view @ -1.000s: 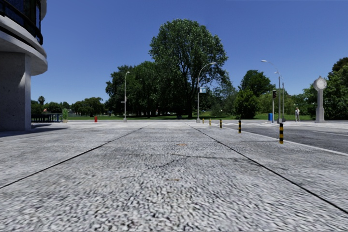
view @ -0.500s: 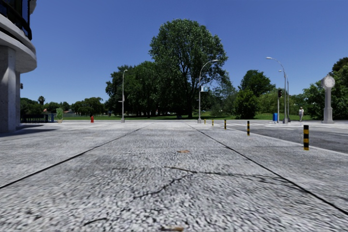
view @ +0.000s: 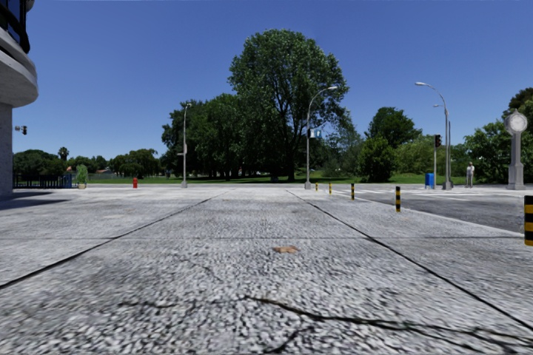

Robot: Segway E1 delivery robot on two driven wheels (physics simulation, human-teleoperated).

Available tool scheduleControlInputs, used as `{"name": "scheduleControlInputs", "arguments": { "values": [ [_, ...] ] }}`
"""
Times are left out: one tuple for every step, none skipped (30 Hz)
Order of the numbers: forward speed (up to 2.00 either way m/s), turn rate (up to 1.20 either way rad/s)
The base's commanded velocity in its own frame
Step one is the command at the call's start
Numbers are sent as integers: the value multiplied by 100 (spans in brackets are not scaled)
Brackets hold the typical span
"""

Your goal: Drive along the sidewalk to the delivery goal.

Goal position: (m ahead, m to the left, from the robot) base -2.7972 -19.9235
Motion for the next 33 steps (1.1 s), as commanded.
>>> {"name": "scheduleControlInputs", "arguments": {
  "values": [
    [200,0],
    [200,0],
    [200,0],
    [200,0],
    [200,0],
    [200,0],
    [200,0],
    [200,0],
    [200,0],
    [200,0],
    [200,0],
    [200,0],
    [200,0],
    [200,0],
    [200,0],
    [200,0],
    [200,0],
    [200,0],
    [200,0],
    [200,0],
    [200,0],
    [200,0],
    [200,0],
    [200,0],
    [200,0],
    [200,0],
    [200,0],
    [200,0],
    [200,0],
    [200,0],
    [200,0],
    [200,0],
    [200,0]
  ]
}}
